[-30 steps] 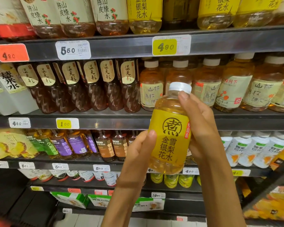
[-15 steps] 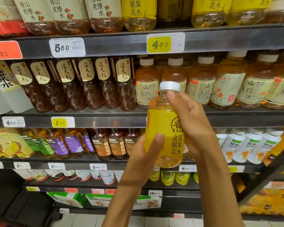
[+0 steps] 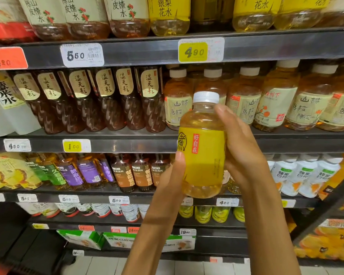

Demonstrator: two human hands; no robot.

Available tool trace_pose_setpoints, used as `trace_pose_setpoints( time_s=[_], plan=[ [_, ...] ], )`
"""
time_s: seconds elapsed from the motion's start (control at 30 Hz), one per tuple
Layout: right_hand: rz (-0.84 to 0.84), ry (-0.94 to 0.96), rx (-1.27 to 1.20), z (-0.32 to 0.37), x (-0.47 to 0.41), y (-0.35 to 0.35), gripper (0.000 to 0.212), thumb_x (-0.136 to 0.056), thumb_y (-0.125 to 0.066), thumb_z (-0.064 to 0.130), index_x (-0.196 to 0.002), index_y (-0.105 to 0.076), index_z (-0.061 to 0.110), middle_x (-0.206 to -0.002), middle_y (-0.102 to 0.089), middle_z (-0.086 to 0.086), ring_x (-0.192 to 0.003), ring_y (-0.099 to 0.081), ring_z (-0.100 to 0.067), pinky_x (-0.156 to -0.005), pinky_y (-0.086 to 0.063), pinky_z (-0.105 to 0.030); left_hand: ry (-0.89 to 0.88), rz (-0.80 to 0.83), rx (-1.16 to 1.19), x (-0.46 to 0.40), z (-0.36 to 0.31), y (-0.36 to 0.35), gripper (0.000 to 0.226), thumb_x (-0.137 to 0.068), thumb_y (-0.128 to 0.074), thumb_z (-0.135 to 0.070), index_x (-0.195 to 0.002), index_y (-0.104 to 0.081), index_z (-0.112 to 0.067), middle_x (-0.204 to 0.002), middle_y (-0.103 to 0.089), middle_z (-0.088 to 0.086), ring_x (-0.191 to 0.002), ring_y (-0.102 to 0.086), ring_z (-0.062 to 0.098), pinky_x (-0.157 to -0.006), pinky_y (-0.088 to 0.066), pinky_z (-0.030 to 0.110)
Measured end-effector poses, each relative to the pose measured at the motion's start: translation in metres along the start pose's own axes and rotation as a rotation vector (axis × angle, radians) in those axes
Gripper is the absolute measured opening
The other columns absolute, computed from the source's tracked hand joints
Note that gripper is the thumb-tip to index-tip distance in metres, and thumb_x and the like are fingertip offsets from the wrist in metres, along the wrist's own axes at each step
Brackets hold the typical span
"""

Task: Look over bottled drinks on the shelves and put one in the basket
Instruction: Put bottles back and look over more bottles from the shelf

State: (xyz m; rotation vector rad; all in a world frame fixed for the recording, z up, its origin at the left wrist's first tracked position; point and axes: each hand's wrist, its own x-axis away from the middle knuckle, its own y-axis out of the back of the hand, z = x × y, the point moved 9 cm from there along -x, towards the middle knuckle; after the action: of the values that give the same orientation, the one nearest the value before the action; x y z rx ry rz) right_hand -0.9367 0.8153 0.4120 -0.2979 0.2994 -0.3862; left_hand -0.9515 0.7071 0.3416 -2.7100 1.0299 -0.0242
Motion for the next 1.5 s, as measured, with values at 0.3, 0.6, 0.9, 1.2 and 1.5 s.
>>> trace_pose_setpoints(
  time_s=[0.3,0.6,0.9,1.2,1.5],
  plan=[
    [0.035,0.045,-0.082,0.004,0.003,0.004,0.030,-0.084,-0.060,0.037,-0.107,-0.066,0.019,-0.088,-0.075,-0.001,-0.079,-0.071,-0.014,-0.065,-0.057,-0.027,-0.013,-0.050,0.014,0.001,0.005,0.000,0.042,-0.086,-0.040,-0.059,-0.106,-0.070,-0.038,-0.115,-0.071,-0.001,-0.111,-0.065,0.017,-0.101,-0.045,0.044],
    [-0.059,0.047,0.049,0.005,0.000,0.009,0.038,-0.082,-0.058,0.045,-0.111,-0.065,0.021,-0.095,-0.075,0.000,-0.087,-0.072,-0.015,-0.070,-0.057,-0.031,-0.020,-0.024,0.046,-0.002,0.007,-0.003,0.040,-0.083,-0.039,-0.062,-0.097,-0.073,-0.047,-0.109,-0.074,-0.003,-0.106,-0.068,0.017,-0.096,-0.050,0.041],
    [-0.099,0.165,0.137,0.007,0.003,0.007,0.049,-0.073,-0.074,0.045,-0.115,-0.064,0.021,-0.099,-0.073,0.001,-0.093,-0.070,-0.017,-0.078,-0.055,-0.033,-0.103,-0.106,-0.057,0.002,-0.003,0.006,0.052,-0.089,-0.041,-0.058,-0.125,-0.057,-0.024,-0.120,-0.068,0.003,-0.115,-0.062,0.019,-0.103,-0.045,0.046],
    [-0.015,0.195,-0.107,0.010,0.007,0.003,0.071,-0.076,-0.062,0.040,-0.132,-0.048,-0.001,-0.109,-0.071,-0.011,-0.102,-0.068,-0.025,-0.084,-0.055,-0.038,0.088,0.019,0.151,0.002,0.014,0.009,0.059,-0.075,-0.040,-0.062,-0.113,-0.068,-0.027,-0.118,-0.070,0.009,-0.111,-0.065,0.028,-0.099,-0.047,0.054],
    [0.039,0.159,-0.120,0.009,0.005,0.001,0.081,-0.072,-0.074,0.051,-0.133,-0.047,0.006,-0.109,-0.071,-0.004,-0.105,-0.066,-0.025,-0.089,-0.054,-0.045,-0.110,-0.077,0.038,0.008,-0.008,0.013,0.061,-0.077,-0.061,-0.061,-0.122,-0.058,-0.019,-0.114,-0.071,0.006,-0.109,-0.066,0.021,-0.091,-0.054,0.032]
  ],
)
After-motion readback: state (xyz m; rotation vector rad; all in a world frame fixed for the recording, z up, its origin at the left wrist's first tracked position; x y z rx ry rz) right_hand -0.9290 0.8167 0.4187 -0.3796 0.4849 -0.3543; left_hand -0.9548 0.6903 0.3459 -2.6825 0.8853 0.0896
